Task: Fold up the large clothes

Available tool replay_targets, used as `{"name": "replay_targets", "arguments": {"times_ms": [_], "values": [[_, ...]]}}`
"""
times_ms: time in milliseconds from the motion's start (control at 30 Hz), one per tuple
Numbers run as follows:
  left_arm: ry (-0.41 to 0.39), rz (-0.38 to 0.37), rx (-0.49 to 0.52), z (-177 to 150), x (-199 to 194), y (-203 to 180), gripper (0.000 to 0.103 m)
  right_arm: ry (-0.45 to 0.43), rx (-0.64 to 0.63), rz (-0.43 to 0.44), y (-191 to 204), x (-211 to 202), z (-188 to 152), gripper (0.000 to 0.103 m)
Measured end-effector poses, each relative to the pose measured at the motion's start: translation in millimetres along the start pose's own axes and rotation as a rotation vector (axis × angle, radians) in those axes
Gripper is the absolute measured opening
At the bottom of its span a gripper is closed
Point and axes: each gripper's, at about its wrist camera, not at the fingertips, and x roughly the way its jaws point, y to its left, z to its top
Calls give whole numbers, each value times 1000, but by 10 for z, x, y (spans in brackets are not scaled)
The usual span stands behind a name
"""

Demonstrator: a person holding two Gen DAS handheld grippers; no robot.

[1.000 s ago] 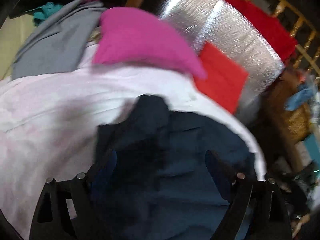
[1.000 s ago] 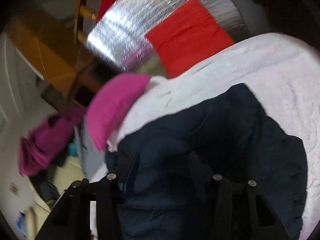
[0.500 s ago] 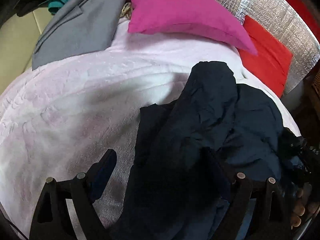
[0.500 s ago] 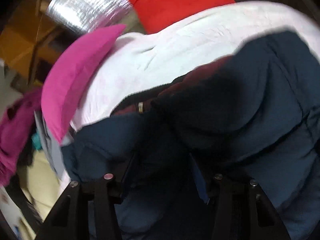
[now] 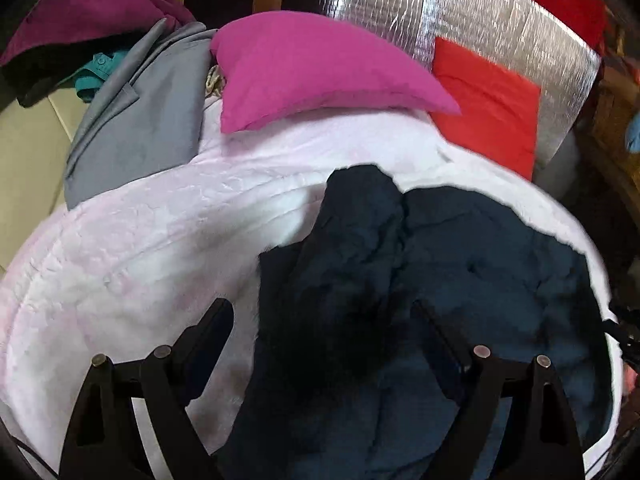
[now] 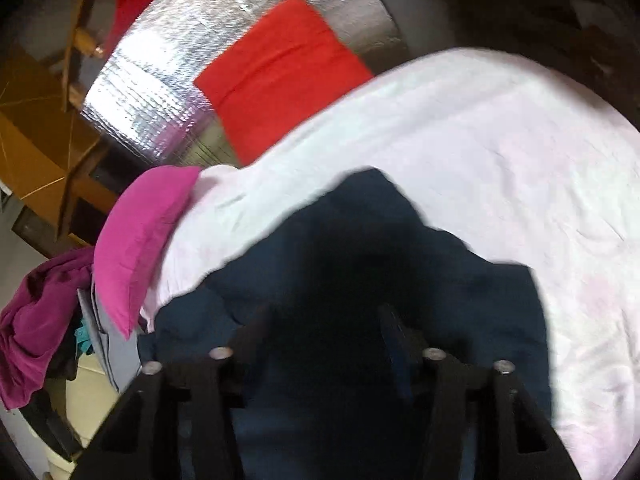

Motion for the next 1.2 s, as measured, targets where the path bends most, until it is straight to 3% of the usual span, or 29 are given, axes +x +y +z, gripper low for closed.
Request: {"name": "replay_targets", "arguments": {"times_ms": [133, 200, 333, 400, 433, 500, 600, 767, 900, 1000, 1100, 1200], "values": [[18, 70, 24, -46, 11, 58, 90, 50, 28, 1, -307, -88, -118, 42], [90, 118, 41, -94, 165, 94, 90, 86, 29, -15, -430, -68, -217, 34], [161, 101, 16, -151, 263, 153, 90, 113, 32, 19, -508, -160, -327, 34], [135, 72, 18, -131, 123, 174, 90, 87, 45, 64, -568, -337, -336, 41], [123, 62, 16, -126, 71, 185, 90, 64, 51, 82, -606, -448, -334, 55], [99, 23, -7, -116, -75, 267, 90, 24, 77, 99, -756, -647, -331, 73], [76, -51, -41, -141, -211, 479, 90, -7, 144, 129, -1015, -852, -316, 73], [164, -104, -133, -174, -3, 805, 90, 77, 227, 167, -1312, -727, -314, 73], [243, -241, -209, -259, 168, 879, 90, 154, 206, 143, -1313, -461, -322, 73], [281, -284, -211, -304, 250, 838, 90, 211, 195, 101, -1291, -210, -363, 73], [320, -304, -221, -379, 358, 793, 90, 225, 206, 142, -1234, -89, -388, 74], [365, -394, -275, -434, 472, 781, 90, 219, 171, 152, -1088, -25, -421, 77]]}}
